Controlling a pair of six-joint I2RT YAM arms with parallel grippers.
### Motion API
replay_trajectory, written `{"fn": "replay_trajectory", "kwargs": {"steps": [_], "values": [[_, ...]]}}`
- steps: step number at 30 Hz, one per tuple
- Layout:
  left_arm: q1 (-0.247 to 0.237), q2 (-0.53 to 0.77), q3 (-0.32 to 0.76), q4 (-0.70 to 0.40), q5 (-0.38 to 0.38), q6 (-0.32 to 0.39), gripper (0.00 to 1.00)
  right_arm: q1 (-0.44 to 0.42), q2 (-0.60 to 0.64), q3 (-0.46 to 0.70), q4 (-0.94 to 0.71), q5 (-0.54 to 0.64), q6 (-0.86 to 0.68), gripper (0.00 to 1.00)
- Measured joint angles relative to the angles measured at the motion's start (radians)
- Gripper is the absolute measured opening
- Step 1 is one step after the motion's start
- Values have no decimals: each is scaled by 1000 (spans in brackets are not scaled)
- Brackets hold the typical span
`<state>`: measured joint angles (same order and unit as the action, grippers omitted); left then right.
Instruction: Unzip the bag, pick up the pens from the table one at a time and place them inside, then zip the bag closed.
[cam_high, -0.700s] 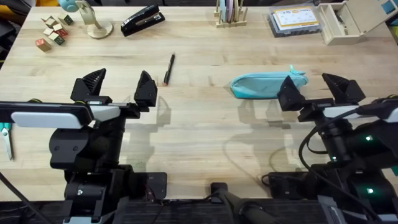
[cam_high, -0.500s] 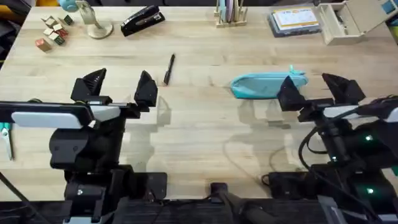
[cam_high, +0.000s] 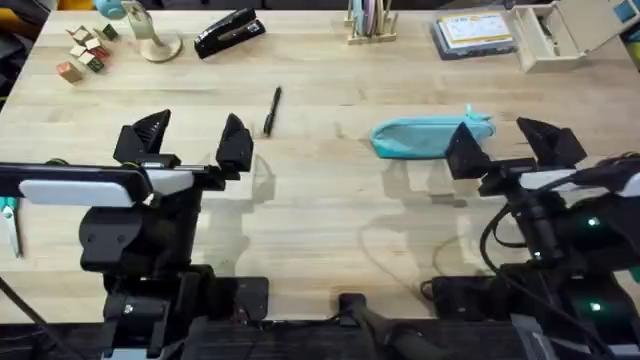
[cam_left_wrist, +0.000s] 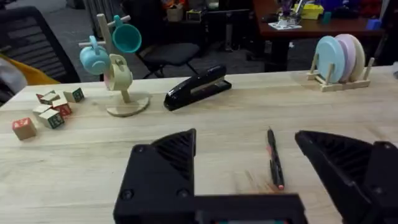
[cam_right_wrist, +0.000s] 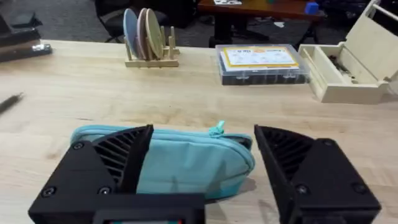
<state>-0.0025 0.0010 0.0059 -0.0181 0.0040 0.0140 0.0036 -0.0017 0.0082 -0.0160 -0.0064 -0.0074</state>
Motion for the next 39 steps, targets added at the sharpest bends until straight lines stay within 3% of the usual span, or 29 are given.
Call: {"fn": "replay_trajectory", "kwargs": {"steps": [4, 8, 12, 18, 23, 24, 26, 33, 39], "values": [[0, 0, 2, -3, 0, 10, 993, 0, 0, 16, -44, -10, 0, 998], [0, 2, 40, -75, -2, 18, 993, 0, 0, 78, -185, -27, 0, 997], [0, 48, 145, -126, -5, 33, 993, 0, 7, 134, -316, -44, -27, 997], [0, 197, 320, -136, -5, 39, 994, 0, 73, 308, -366, -50, -74, 997], [0, 350, 454, -148, -5, 40, 993, 0, 189, 471, -425, -51, -84, 998], [0, 459, 553, -173, 0, 40, 993, 0, 299, 587, -442, -54, -88, 997], [0, 544, 634, -196, 14, 40, 993, 0, 399, 693, -447, -54, -91, 998], [0, 651, 760, -281, 60, 40, 992, 0, 555, 851, -559, -54, -90, 998], [0, 709, 830, -365, 99, 40, 993, 0, 619, 892, -583, -54, -90, 998]]}}
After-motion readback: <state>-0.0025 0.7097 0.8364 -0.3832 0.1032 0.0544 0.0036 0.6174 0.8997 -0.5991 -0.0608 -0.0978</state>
